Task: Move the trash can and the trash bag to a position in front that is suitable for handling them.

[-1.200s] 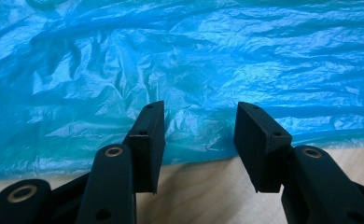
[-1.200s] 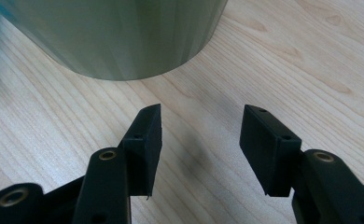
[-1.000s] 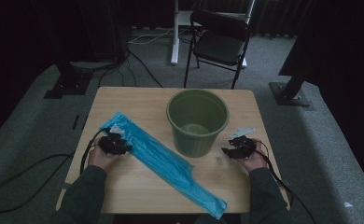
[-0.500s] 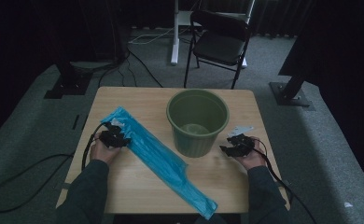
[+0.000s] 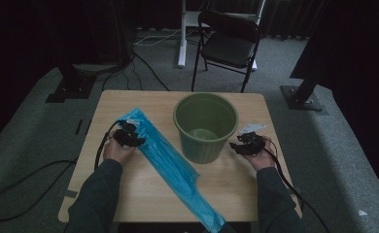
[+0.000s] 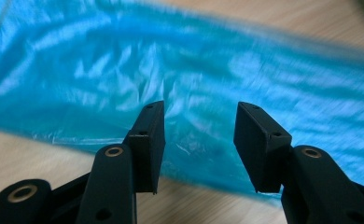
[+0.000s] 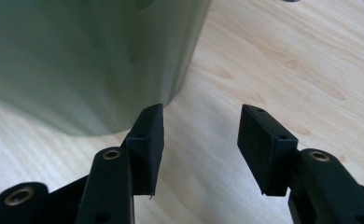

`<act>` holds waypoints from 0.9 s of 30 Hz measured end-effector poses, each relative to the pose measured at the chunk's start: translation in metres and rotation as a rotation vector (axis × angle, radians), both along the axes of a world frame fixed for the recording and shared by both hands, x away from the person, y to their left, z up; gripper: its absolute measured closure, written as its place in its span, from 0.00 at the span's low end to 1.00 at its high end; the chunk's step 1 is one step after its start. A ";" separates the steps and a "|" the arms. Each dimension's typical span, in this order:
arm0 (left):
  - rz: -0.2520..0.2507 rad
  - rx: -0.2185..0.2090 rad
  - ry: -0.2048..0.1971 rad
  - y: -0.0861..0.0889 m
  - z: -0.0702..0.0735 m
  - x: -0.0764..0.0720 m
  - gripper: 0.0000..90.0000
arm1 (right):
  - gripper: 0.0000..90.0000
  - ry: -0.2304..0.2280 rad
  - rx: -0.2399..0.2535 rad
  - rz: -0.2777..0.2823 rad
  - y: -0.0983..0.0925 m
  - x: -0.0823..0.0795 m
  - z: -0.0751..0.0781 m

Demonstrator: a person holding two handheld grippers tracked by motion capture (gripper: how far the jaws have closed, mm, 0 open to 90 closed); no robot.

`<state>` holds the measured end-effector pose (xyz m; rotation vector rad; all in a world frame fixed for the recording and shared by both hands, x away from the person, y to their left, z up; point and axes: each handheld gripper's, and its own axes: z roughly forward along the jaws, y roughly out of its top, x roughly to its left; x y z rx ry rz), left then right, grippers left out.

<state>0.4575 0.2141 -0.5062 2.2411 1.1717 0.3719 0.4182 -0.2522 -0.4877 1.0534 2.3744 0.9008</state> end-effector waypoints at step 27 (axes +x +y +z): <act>-0.203 -0.197 -0.050 -0.086 0.039 -0.002 0.59 | 0.59 0.001 0.096 -0.036 0.005 0.017 0.010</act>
